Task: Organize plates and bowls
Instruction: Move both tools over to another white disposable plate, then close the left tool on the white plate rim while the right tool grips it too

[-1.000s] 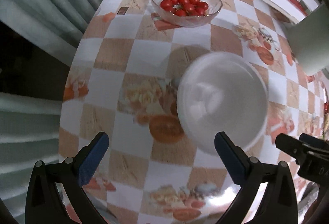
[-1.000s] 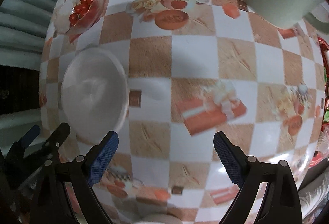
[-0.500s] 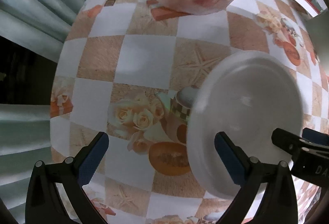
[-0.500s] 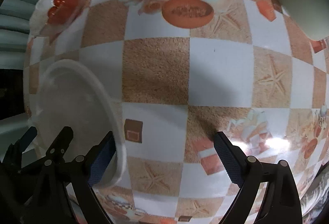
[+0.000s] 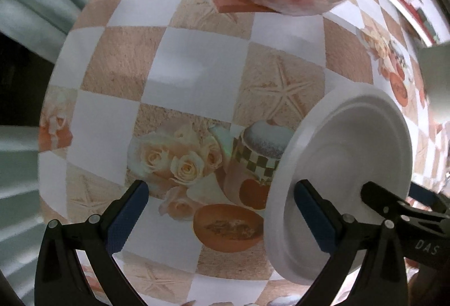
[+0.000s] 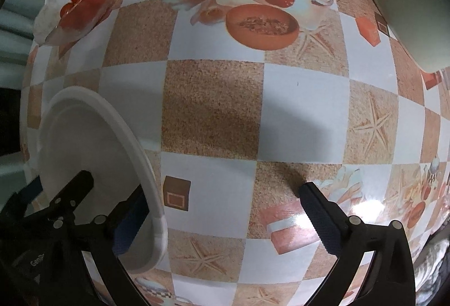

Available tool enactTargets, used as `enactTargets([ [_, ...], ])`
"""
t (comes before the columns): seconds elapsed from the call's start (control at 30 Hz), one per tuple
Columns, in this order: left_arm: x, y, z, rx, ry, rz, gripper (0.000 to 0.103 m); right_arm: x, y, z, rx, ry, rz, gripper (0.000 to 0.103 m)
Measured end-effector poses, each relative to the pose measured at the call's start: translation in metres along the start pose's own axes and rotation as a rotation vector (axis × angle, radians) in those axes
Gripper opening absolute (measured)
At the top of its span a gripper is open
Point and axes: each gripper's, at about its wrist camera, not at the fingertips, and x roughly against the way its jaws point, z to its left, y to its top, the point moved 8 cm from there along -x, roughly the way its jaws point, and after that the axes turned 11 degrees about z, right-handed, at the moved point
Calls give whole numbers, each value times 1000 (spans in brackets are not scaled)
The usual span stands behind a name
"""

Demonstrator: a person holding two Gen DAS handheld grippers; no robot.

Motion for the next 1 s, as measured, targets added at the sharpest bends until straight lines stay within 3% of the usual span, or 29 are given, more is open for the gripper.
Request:
enactTargets([
  [0.2, -1, -1, 2, -7, 9, 49, 103, 4, 5, -10, -10, 10, -4, 103],
  [0.53, -4, -5, -13, -56, 80, 26, 102, -2, -13, -34, 10, -1, 57, 103],
  [0.7, -11, -34, -26, -107, 113, 29, 102, -5, -39, -44, 54, -51, 66, 103],
  [1.0, -26, -104, -42, -184, 125, 55, 102, -27, -111, -69, 55, -47, 132, 103],
])
